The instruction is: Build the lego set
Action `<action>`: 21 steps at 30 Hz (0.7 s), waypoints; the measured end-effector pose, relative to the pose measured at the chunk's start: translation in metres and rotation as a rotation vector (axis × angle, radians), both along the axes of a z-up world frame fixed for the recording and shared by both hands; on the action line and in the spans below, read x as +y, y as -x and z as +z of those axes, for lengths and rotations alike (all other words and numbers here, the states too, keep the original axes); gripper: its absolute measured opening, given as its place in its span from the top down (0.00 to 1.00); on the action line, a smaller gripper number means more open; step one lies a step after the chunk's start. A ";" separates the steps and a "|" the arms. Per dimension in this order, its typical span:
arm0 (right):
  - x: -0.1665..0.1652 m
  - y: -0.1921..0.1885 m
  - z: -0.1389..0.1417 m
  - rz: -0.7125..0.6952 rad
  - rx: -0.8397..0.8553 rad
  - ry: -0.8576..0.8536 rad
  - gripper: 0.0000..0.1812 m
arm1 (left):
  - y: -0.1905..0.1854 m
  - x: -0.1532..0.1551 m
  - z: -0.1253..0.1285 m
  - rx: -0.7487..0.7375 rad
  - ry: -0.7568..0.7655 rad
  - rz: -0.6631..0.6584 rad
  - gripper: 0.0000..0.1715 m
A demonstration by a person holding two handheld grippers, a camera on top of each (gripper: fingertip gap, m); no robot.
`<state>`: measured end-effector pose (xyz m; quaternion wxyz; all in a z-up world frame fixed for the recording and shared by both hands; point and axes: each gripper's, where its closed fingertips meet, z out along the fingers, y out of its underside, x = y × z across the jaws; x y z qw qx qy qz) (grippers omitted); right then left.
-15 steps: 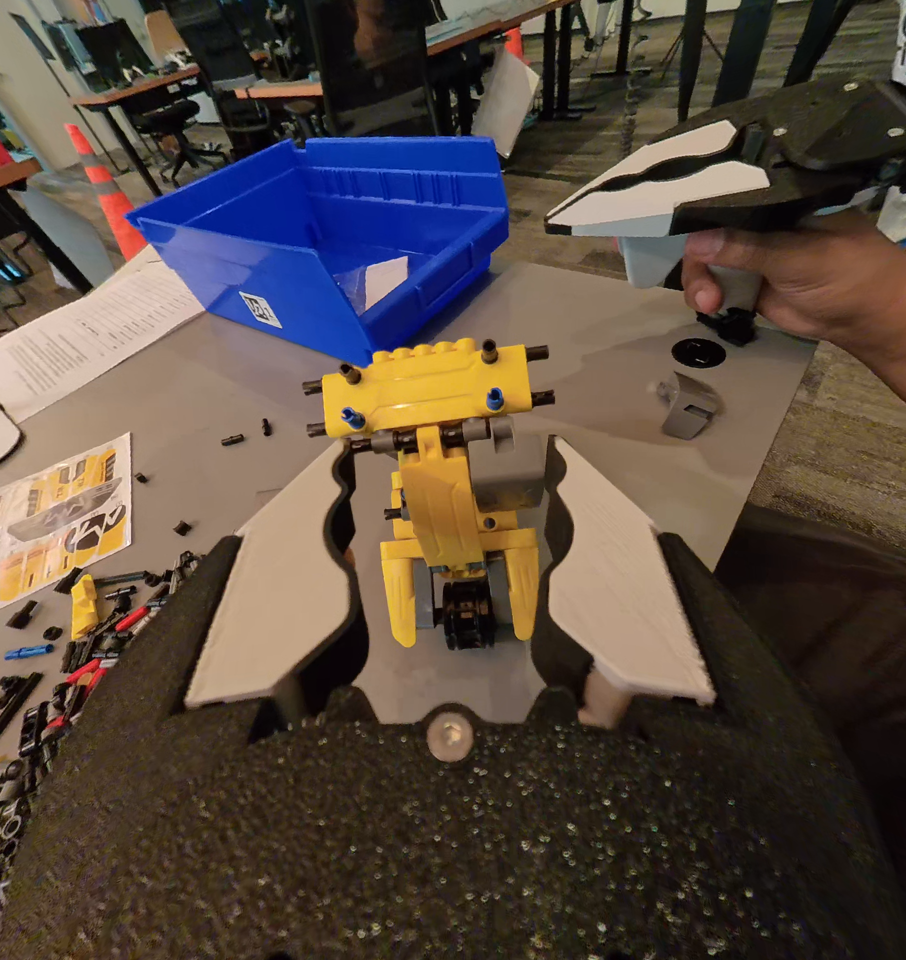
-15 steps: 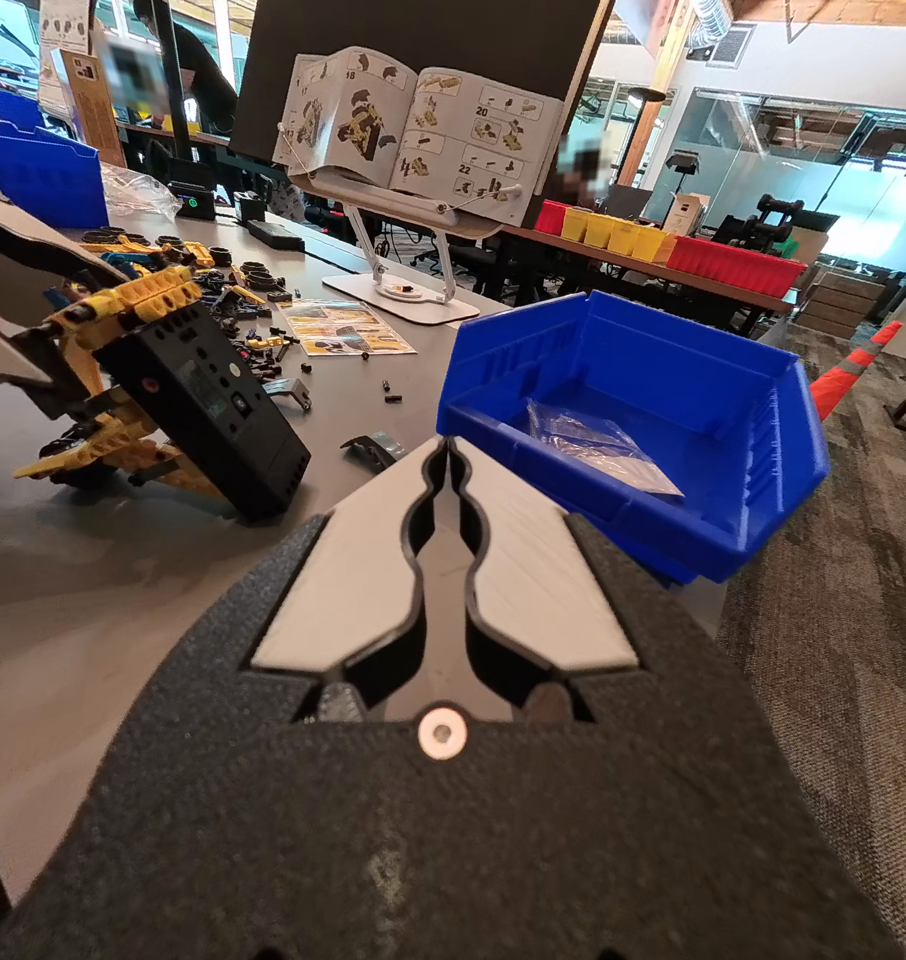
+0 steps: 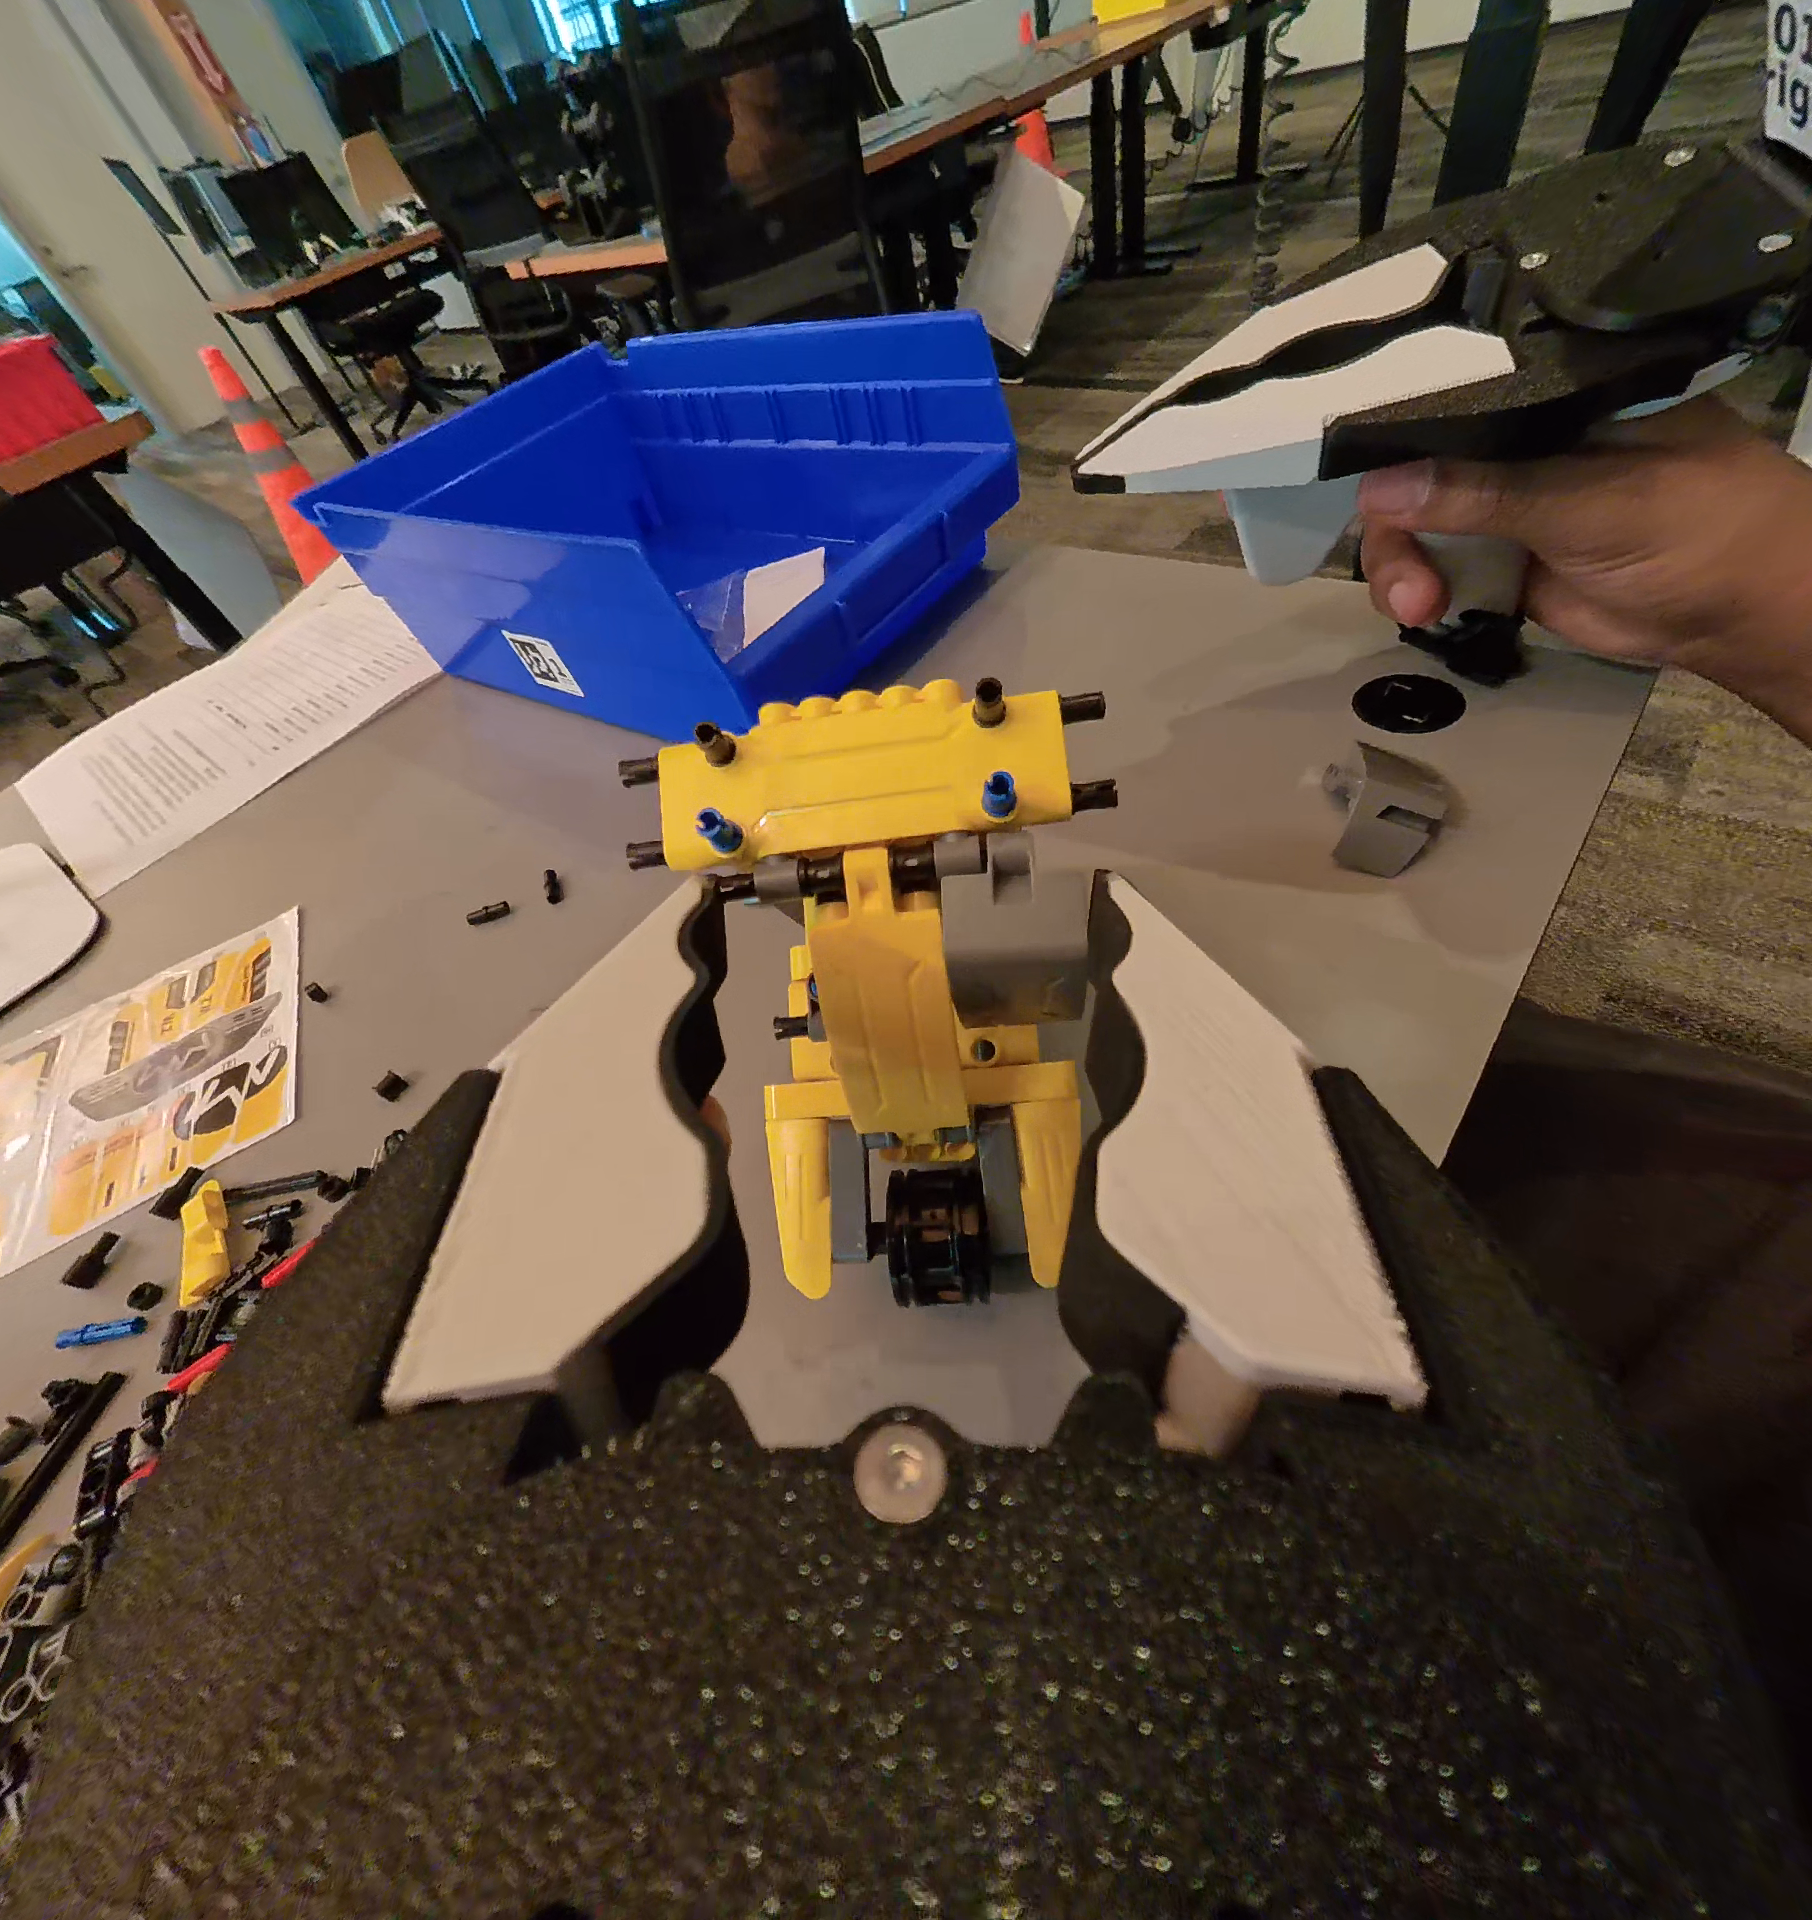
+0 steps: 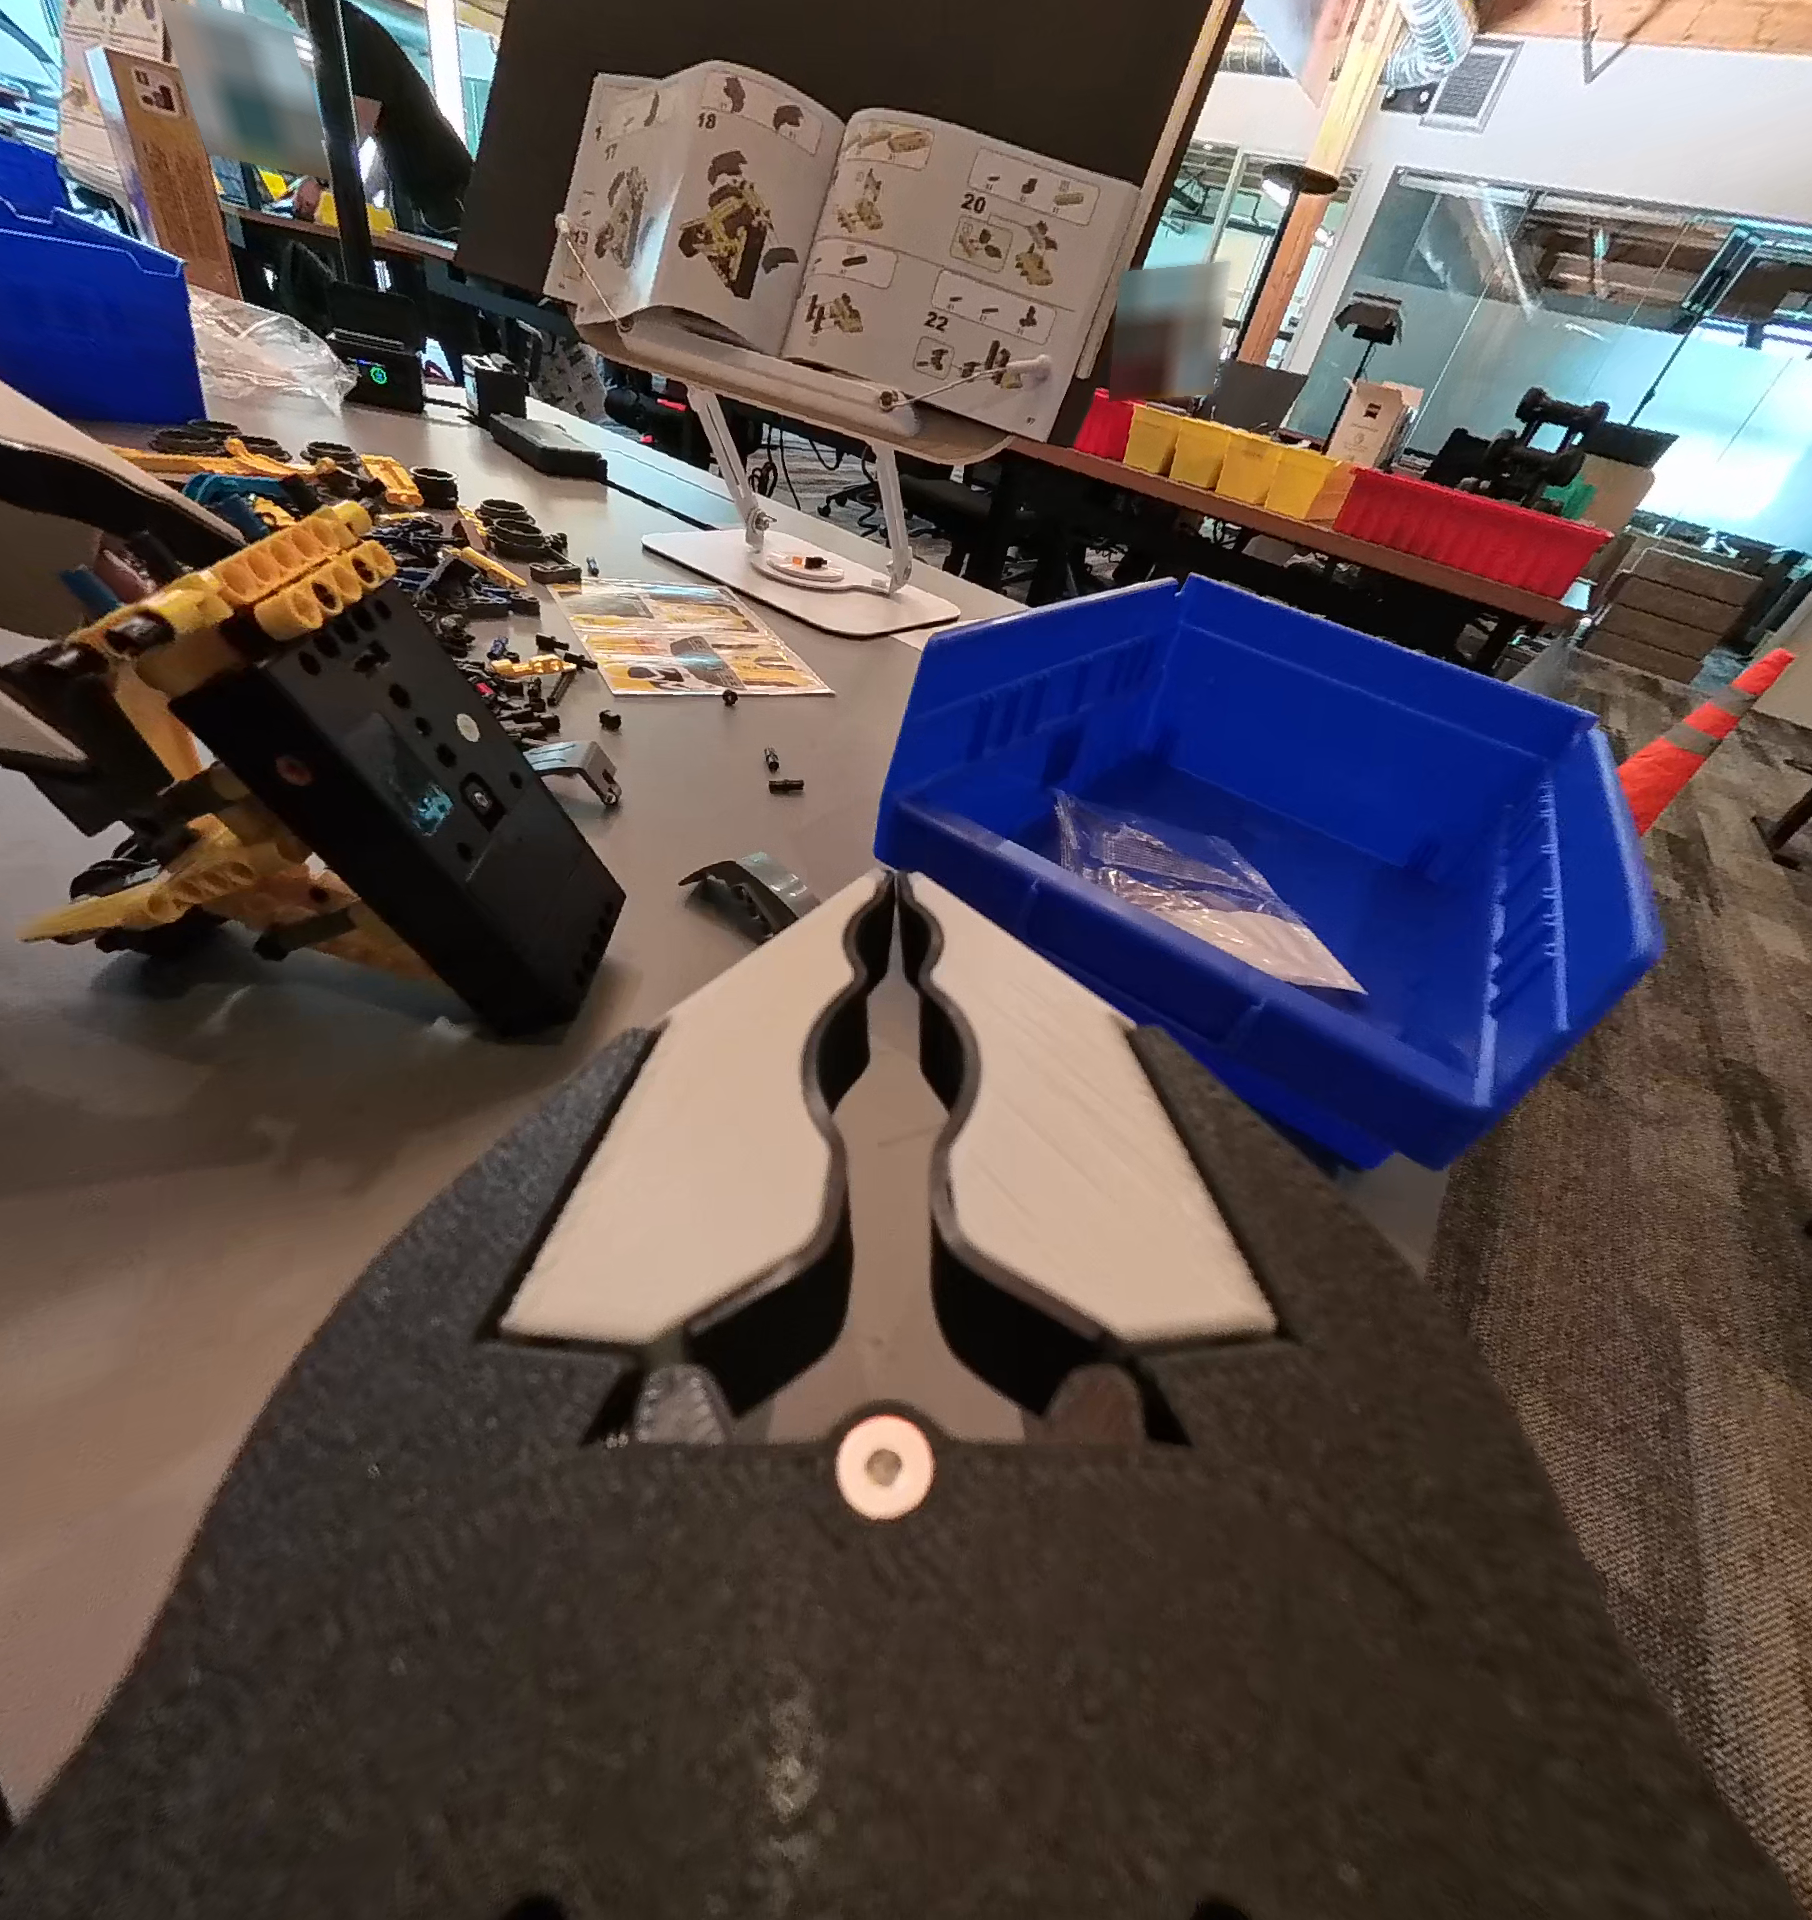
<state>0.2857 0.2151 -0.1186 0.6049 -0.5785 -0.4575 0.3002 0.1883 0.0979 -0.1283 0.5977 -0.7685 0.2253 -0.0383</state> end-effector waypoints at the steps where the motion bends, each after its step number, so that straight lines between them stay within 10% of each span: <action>1: 0.000 0.000 0.000 0.000 0.000 0.000 1.00 | 0.000 0.000 0.000 0.005 -0.003 0.002 0.60; 9: -0.012 0.006 0.004 0.050 -0.010 -0.008 0.99 | -0.002 0.002 0.000 0.031 -0.028 0.010 0.60; 21: -0.113 0.067 0.016 0.341 -0.087 -0.135 0.72 | 0.002 0.003 0.000 -0.004 -0.019 -0.013 0.60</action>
